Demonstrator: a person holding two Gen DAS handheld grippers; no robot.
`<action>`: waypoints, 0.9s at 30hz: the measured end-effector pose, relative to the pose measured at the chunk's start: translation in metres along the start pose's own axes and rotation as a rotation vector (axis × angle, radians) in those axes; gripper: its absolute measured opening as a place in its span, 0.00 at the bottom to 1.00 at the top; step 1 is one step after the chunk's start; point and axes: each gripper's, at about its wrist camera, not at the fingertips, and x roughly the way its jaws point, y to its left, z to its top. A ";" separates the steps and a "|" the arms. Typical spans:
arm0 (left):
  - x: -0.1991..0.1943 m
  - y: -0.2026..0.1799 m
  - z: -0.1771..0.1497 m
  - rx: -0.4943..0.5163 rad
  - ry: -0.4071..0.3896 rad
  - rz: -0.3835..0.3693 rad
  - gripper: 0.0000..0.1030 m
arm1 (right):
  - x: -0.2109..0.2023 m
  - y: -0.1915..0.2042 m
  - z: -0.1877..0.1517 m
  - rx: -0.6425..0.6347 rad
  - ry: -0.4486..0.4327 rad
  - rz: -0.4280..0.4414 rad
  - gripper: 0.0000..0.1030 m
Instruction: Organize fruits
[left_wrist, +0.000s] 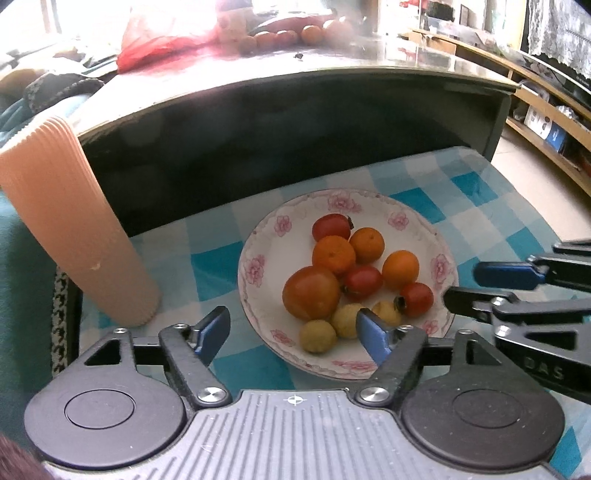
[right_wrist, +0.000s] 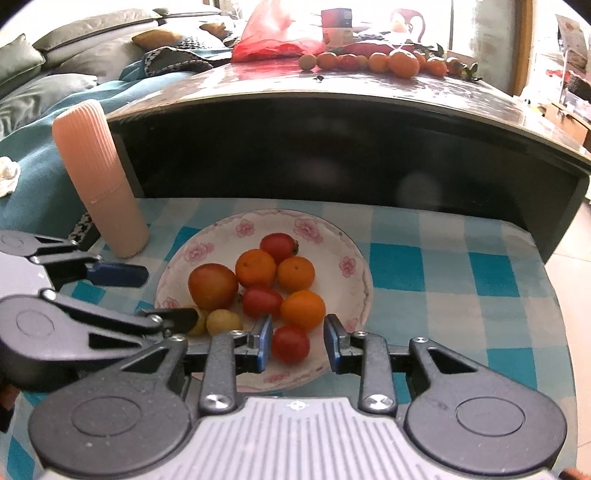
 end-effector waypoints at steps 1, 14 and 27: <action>-0.002 0.000 0.000 -0.001 -0.004 0.004 0.82 | -0.003 -0.001 -0.002 0.002 0.002 -0.001 0.45; -0.042 -0.011 -0.012 -0.006 -0.077 0.066 1.00 | -0.053 -0.001 -0.019 0.054 -0.045 -0.026 0.48; -0.079 -0.032 -0.049 -0.007 -0.096 0.156 1.00 | -0.101 0.008 -0.044 0.071 -0.089 -0.035 0.49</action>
